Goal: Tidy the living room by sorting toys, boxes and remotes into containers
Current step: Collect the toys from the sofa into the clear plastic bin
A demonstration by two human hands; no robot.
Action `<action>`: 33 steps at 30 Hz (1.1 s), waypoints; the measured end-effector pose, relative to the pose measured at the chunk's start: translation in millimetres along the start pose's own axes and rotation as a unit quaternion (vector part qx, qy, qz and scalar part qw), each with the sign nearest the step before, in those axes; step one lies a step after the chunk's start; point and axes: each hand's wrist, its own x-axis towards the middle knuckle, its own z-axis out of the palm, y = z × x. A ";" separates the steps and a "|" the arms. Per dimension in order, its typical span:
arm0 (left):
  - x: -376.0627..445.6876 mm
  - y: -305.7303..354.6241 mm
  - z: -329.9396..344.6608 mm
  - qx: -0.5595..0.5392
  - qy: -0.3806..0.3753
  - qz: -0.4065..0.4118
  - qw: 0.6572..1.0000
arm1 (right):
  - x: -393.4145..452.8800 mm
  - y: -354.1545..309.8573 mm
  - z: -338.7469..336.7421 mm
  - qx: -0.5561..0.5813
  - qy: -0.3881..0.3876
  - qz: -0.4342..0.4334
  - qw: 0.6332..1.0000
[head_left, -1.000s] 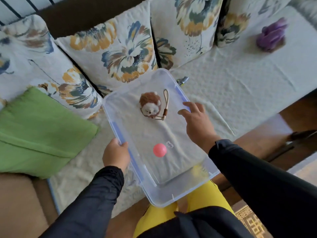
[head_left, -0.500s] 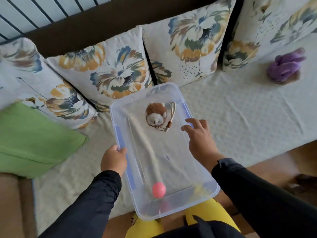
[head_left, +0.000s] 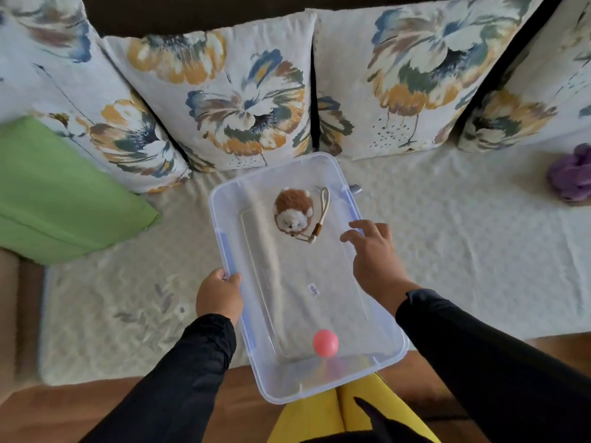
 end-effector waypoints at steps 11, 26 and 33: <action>65.0 -5.0 18.5 0.020 0.030 -0.004 0.999 | 44.9 -4.2 67.9 0.025 -0.021 0.028 0.999; 110.5 15.1 74.4 0.032 0.069 -0.044 0.996 | 106.5 20.1 99.0 0.040 -0.062 0.030 0.997; 111.1 29.5 81.0 0.034 0.109 -0.048 0.992 | 134.2 34.9 91.8 0.000 -0.028 0.007 1.000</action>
